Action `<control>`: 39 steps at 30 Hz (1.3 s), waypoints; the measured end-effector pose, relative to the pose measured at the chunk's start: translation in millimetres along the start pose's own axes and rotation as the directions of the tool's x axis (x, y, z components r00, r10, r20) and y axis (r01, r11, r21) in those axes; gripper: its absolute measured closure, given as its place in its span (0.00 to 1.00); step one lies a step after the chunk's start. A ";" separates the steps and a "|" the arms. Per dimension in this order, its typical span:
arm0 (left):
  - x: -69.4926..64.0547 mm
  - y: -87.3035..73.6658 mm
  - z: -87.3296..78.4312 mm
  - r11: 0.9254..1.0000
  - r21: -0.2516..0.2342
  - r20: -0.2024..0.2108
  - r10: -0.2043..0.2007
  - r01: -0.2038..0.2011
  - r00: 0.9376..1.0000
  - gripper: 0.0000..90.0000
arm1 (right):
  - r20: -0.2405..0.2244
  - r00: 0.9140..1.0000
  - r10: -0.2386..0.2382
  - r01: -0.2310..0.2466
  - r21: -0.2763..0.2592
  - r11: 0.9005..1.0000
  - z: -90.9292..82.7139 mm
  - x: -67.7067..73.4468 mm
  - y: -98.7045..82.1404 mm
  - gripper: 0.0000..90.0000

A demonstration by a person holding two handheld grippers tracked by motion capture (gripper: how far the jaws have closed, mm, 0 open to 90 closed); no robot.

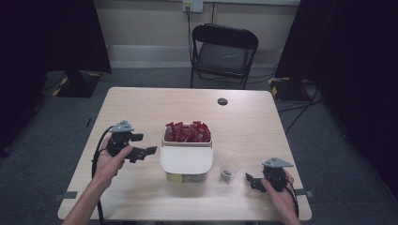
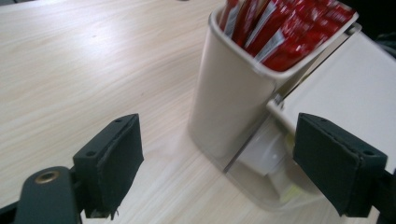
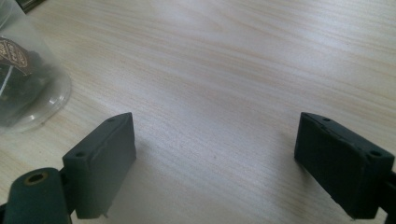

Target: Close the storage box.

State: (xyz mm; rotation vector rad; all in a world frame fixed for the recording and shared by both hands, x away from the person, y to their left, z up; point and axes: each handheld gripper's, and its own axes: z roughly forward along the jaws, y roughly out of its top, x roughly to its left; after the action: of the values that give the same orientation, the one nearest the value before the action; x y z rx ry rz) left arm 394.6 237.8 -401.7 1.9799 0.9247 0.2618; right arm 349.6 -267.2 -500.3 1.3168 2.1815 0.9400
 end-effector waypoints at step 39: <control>25.8 -101.0 25.6 0.992 0.126 -0.257 0.033 0.000 0.966 0.11 | 0.008 1.000 0.003 -0.003 -0.002 1.000 -0.8 0.3 -0.8 0.13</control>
State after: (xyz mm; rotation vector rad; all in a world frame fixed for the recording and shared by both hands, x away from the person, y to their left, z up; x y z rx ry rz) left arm 374.6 270.4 -502.0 2.1024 1.1134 0.4915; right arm 348.4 -267.5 -500.3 1.3211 2.1732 0.9363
